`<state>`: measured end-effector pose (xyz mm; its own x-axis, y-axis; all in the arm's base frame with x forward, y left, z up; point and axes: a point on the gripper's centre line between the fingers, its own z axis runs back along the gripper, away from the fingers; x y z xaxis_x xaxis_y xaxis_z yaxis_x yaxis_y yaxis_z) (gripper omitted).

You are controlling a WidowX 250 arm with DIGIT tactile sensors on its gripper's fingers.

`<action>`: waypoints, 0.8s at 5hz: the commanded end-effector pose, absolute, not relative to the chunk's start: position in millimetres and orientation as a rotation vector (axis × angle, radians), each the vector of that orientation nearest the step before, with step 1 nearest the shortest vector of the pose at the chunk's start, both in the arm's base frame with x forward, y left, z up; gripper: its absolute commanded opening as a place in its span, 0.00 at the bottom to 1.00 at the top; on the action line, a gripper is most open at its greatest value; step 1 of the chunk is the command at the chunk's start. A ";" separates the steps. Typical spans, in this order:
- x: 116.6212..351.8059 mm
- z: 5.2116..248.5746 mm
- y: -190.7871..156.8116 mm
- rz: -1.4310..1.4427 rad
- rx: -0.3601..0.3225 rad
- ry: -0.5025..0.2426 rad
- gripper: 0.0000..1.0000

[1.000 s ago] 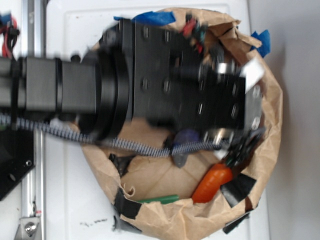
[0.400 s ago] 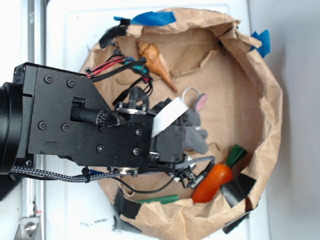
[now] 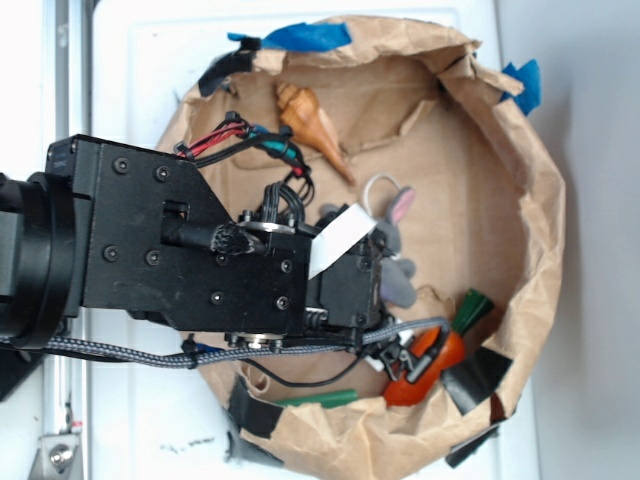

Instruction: Grab the carrot.

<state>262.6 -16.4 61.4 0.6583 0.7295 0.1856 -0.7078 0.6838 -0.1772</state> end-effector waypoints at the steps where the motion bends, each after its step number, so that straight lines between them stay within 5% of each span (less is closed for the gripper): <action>1: 277.3 78.4 -30.2 0.818 -0.186 -0.252 1.00; 2: 275.5 82.7 -38.5 0.793 -0.213 -0.236 1.00; 4: 279.6 77.7 -51.6 0.785 -0.287 -0.071 1.00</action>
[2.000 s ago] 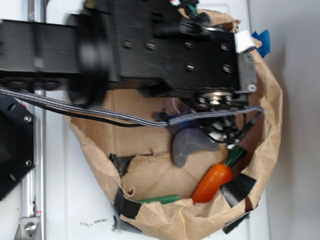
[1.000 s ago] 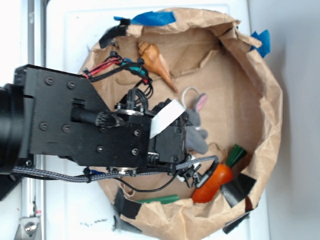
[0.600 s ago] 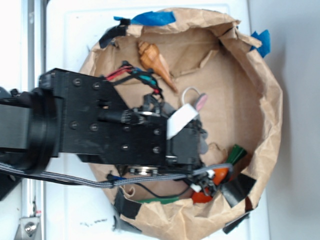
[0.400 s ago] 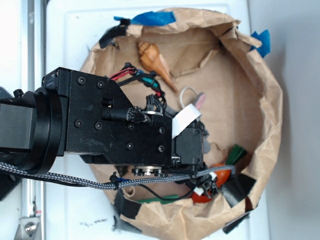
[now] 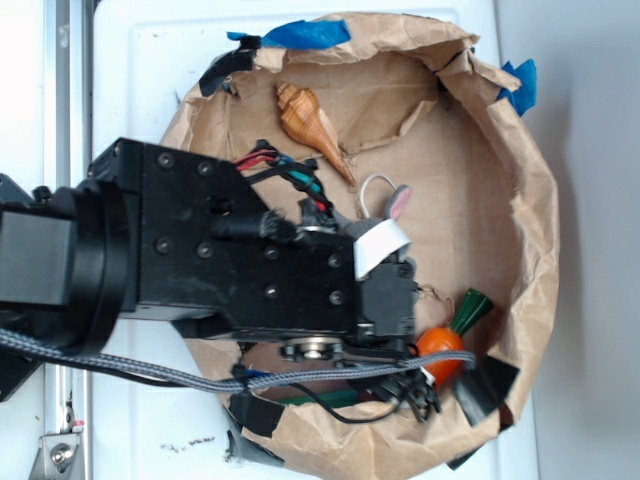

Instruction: Grab the carrot.

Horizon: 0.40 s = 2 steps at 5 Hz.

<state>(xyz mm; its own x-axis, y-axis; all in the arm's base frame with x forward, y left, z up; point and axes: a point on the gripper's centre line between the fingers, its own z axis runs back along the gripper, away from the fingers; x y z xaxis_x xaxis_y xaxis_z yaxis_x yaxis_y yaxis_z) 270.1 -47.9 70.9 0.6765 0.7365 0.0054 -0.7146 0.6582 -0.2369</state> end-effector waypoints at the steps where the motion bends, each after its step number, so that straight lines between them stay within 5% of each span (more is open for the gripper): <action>1: 286.6 75.4 -49.1 0.806 -0.297 -0.121 1.00; 2: 292.7 69.2 -48.4 0.779 -0.302 -0.191 1.00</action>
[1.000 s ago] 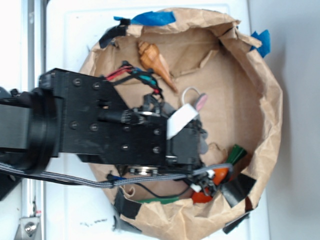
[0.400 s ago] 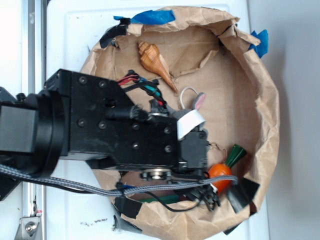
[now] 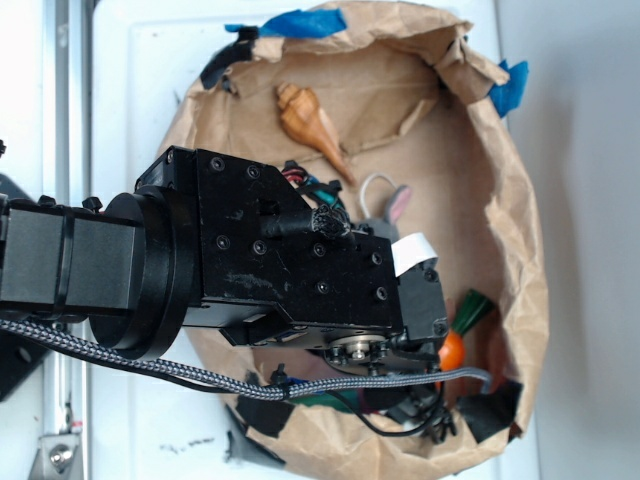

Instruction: Grab the carrot.

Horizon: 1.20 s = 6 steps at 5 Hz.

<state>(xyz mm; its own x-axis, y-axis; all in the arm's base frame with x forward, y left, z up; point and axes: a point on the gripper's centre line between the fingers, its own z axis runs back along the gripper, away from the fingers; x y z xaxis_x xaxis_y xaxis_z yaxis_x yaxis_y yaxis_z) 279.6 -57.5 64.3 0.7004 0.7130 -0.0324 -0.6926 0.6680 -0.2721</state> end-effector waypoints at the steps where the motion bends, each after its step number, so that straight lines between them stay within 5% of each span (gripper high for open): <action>1: 294.8 60.7 -50.5 0.712 -0.296 -0.305 1.00; 3: 315.8 25.9 -51.4 0.663 -0.209 -0.253 1.00; 5: 323.8 19.6 -46.4 0.654 -0.183 -0.160 1.00; 6: 318.0 25.5 -40.8 0.620 -0.184 -0.158 0.00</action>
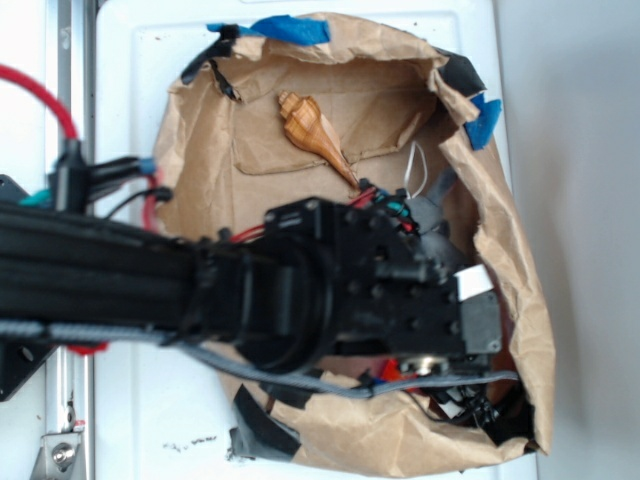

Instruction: Grab the carrot.

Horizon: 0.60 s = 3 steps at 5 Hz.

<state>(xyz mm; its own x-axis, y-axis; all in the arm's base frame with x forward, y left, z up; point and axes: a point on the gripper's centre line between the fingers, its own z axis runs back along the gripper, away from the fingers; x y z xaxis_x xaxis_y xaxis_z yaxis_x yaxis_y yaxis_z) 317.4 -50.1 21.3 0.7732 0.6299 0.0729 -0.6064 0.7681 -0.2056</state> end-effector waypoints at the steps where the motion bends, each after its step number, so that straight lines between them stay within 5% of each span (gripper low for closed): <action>1: 308.2 41.8 -29.7 0.594 -0.199 -0.226 0.00; 2: 291.6 66.8 -8.4 0.554 -0.248 -0.339 0.00; 3: 279.4 86.5 12.0 0.439 -0.238 -0.350 0.00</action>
<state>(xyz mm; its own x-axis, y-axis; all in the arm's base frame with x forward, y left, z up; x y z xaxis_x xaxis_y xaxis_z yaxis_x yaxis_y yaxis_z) 274.7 1.0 75.0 0.8694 0.4347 0.2349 -0.3674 0.8866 -0.2810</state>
